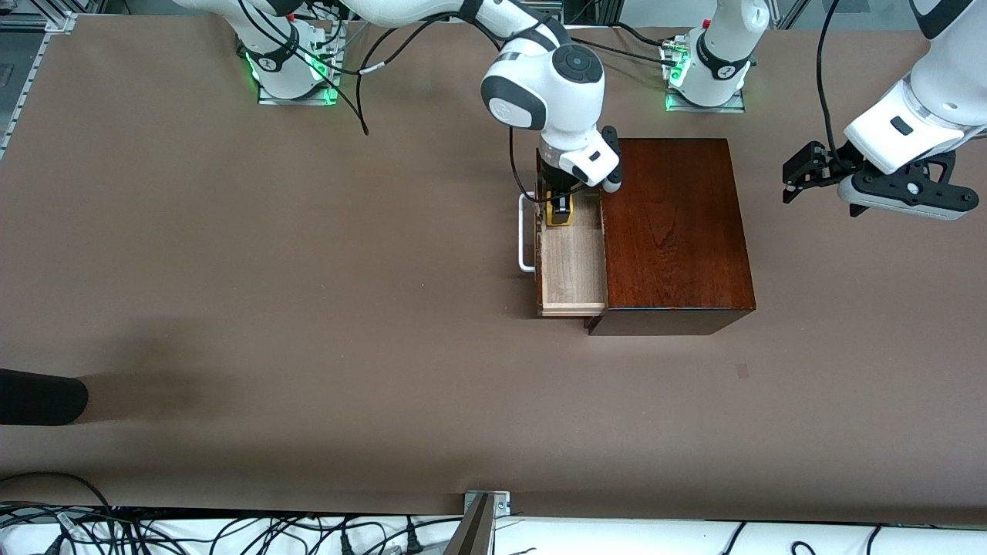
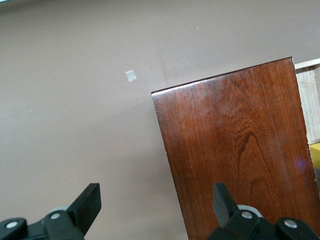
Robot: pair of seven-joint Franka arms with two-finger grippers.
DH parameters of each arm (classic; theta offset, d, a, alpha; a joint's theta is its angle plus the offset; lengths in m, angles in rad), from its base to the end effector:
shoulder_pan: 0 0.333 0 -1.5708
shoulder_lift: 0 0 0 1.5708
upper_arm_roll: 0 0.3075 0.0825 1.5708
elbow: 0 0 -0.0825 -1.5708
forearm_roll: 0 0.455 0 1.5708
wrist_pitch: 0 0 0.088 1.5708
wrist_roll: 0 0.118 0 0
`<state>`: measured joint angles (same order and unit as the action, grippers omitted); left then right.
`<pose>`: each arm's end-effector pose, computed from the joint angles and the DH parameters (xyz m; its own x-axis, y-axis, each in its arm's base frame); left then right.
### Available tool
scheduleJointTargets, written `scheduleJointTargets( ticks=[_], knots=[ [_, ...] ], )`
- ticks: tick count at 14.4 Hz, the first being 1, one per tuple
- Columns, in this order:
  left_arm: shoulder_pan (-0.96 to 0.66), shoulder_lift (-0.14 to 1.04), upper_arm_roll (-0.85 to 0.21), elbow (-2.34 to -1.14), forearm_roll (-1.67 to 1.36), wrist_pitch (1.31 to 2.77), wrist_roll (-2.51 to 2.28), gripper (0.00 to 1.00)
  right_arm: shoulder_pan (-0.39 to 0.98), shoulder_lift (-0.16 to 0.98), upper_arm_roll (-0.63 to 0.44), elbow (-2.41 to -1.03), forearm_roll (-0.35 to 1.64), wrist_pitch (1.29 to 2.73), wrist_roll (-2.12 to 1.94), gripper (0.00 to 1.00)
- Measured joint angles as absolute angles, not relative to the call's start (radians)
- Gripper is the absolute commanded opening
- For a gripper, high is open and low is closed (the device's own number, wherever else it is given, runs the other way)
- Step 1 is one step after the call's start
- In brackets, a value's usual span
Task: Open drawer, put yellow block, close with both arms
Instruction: 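Lower the cube into the drawer and open the right gripper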
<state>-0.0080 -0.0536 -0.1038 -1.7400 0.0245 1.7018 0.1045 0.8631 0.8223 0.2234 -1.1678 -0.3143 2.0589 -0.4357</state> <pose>0.6136 -0.0674 0.5572 0.9760 -0.2176 0.0119 -0.2172 -0.9756 -0.0313 0.4442 0.6995 0.2711 -0.0119 0.9997 0.0221 0.9888 0.0085 0.1490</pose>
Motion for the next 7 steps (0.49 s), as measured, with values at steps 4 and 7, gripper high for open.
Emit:
scheduleJointTargets(
  ticks=[4,7],
  knots=[
    [-0.008,-0.054,-0.104,-1.728,0.025,1.681,0.104,1.0,0.863,0.83,0.222,-1.164,-0.325,2.064,-0.437,1.0],
    [-0.008,-0.054,-0.105,-1.724,0.025,1.679,0.104,1.0,0.863,0.831,0.217,-1.159,-0.328,2.064,-0.437,1.0]
  ],
)
